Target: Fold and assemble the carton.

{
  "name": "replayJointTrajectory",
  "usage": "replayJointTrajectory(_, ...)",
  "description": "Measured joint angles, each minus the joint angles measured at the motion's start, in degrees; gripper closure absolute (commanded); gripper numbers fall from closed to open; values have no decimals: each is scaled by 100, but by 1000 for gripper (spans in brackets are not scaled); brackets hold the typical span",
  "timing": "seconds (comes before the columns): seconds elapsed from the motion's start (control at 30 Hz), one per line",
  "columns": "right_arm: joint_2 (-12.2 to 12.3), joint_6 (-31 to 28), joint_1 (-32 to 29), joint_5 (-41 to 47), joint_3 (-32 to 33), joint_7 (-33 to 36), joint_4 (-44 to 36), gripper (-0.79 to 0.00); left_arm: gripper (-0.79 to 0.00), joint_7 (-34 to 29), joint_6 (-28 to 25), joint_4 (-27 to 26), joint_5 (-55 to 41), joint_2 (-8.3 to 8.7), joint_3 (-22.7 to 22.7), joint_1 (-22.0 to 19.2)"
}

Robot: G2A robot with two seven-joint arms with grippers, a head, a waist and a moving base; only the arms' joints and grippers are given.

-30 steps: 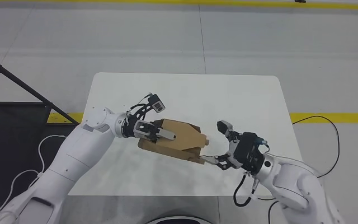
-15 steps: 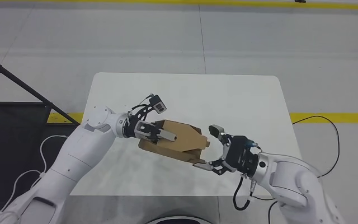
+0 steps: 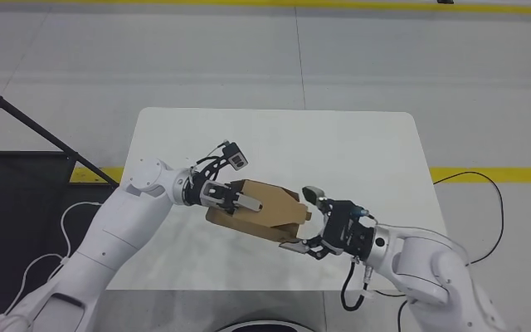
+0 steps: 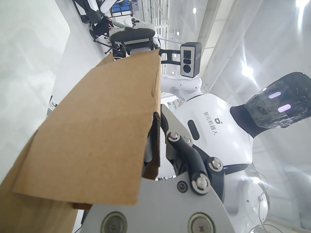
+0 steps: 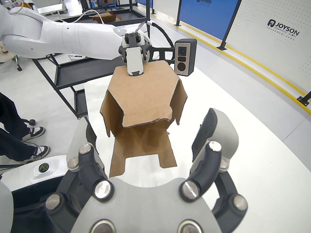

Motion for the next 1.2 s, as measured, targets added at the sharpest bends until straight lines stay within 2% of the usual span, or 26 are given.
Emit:
replayJointTrajectory(0.13,-5,51,45,-23,-60,89,1,-785,0,-28,-7,-12,31,-18,-29,17)
replayJointTrajectory(0.27,-9,70,81,-38,-112,132,-5,-742,0,-53,-12,-15,45,-34,-59,32)
replayJointTrajectory(0.47,-11,73,103,-85,-159,174,-36,-625,0,-73,-10,-16,81,-57,-103,53)
replayJointTrajectory(0.5,-11,77,105,-91,-163,180,-37,-570,0,-75,-10,-18,86,-61,-109,55)
replayJointTrajectory(0.57,-10,81,111,-100,-168,198,-39,-517,0,-80,-11,-21,100,-68,-125,62)
replayJointTrajectory(0.93,7,20,24,-207,-109,143,-117,-483,0,-81,-4,8,115,-94,-251,84)
replayJointTrajectory(1.1,15,-26,-58,-295,-93,77,-176,-400,0,-81,4,12,123,-104,-289,103)
replayJointTrajectory(1.2,16,-13,-70,-335,-97,52,-194,-385,0,-81,24,6,146,-113,-291,107)
